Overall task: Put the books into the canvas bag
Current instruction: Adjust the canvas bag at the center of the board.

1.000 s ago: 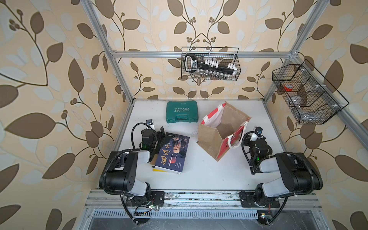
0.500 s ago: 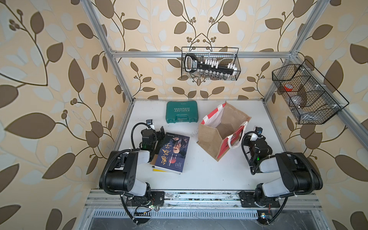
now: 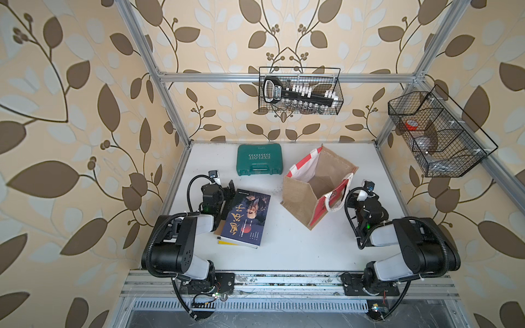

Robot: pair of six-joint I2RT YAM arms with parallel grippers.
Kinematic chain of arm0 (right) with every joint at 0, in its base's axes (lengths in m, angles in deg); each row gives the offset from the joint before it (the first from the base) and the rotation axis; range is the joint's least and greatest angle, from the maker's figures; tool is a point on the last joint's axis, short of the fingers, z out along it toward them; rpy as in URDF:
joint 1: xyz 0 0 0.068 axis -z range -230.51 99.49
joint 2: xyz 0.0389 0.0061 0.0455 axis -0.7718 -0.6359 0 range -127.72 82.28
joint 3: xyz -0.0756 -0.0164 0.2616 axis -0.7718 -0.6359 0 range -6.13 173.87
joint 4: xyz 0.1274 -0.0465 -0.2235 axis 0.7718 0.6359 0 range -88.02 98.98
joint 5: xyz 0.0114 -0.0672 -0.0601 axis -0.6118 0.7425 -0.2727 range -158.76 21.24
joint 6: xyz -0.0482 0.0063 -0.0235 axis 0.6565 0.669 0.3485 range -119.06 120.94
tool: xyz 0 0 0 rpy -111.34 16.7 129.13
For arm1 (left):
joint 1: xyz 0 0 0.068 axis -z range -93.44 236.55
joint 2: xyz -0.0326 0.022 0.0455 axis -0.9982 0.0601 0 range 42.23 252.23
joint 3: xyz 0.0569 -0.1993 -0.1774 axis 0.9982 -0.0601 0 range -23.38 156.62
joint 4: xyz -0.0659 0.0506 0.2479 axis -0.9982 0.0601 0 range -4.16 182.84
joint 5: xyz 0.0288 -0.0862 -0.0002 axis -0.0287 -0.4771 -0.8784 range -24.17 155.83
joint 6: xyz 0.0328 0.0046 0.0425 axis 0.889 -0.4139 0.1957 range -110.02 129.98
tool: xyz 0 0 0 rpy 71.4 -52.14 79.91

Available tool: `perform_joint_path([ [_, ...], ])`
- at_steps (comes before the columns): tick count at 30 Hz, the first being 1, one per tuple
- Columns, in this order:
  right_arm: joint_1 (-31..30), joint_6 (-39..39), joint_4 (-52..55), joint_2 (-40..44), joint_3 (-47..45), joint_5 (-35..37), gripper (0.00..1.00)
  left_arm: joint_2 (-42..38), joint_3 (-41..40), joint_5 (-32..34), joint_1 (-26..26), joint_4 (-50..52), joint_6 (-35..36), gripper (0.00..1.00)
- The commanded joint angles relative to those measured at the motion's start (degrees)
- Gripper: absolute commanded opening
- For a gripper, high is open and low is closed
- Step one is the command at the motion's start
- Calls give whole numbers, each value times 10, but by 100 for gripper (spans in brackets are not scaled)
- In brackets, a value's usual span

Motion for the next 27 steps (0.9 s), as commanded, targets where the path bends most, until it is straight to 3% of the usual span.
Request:
perform_joint_path([
  [1, -2, 1, -5, 2, 9, 5, 99, 13, -2, -12, -7, 52, 26, 99],
  [27, -11, 8, -5, 1, 11, 14, 99, 7, -4, -16, -14, 49, 25, 99],
])
